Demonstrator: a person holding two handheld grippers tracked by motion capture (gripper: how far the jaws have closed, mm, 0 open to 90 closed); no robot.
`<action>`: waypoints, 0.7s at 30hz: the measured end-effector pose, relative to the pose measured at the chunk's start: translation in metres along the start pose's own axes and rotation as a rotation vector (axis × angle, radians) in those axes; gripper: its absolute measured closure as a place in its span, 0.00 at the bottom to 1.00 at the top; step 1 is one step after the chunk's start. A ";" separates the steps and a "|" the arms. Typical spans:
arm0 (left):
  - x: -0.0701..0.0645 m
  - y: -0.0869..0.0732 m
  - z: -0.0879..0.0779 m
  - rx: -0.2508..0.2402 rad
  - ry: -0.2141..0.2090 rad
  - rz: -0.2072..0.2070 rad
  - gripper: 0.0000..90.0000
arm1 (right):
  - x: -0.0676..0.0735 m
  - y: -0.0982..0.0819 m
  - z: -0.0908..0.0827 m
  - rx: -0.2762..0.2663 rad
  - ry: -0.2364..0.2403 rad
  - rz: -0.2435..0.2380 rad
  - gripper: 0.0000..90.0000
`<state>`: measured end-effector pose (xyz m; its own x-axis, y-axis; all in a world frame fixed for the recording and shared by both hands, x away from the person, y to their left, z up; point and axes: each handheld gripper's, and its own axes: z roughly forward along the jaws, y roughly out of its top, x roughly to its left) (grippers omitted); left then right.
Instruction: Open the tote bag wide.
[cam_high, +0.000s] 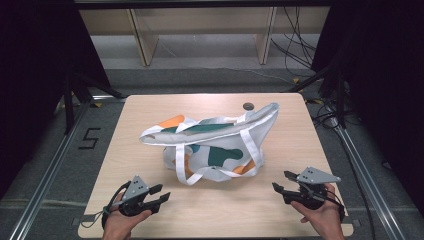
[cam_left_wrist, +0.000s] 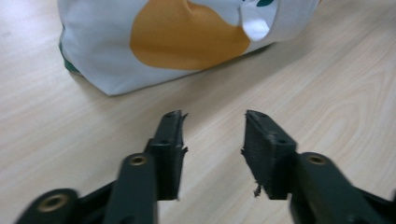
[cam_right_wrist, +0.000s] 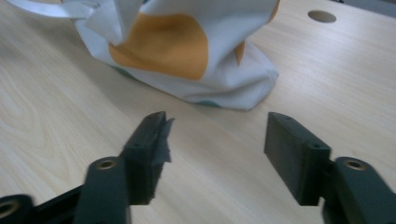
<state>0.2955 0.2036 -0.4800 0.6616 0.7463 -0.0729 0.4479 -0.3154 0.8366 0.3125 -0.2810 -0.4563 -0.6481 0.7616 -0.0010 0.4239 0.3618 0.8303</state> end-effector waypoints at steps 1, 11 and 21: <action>0.002 0.002 -0.001 0.009 0.001 0.018 0.78 | 0.000 0.002 0.000 -0.011 -0.003 -0.016 0.52; 0.009 0.045 -0.018 -0.101 -0.021 0.055 0.99 | 0.000 0.048 -0.014 -0.133 0.035 -0.130 0.94; 0.017 0.109 -0.019 -0.147 -0.037 0.078 0.99 | 0.009 0.120 -0.014 -0.203 0.064 -0.242 1.00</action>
<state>0.3441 0.1932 -0.3800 0.7138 0.7000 -0.0222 0.3030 -0.2801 0.9109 0.3489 -0.2387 -0.3483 -0.7560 0.6286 -0.1826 0.1213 0.4087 0.9046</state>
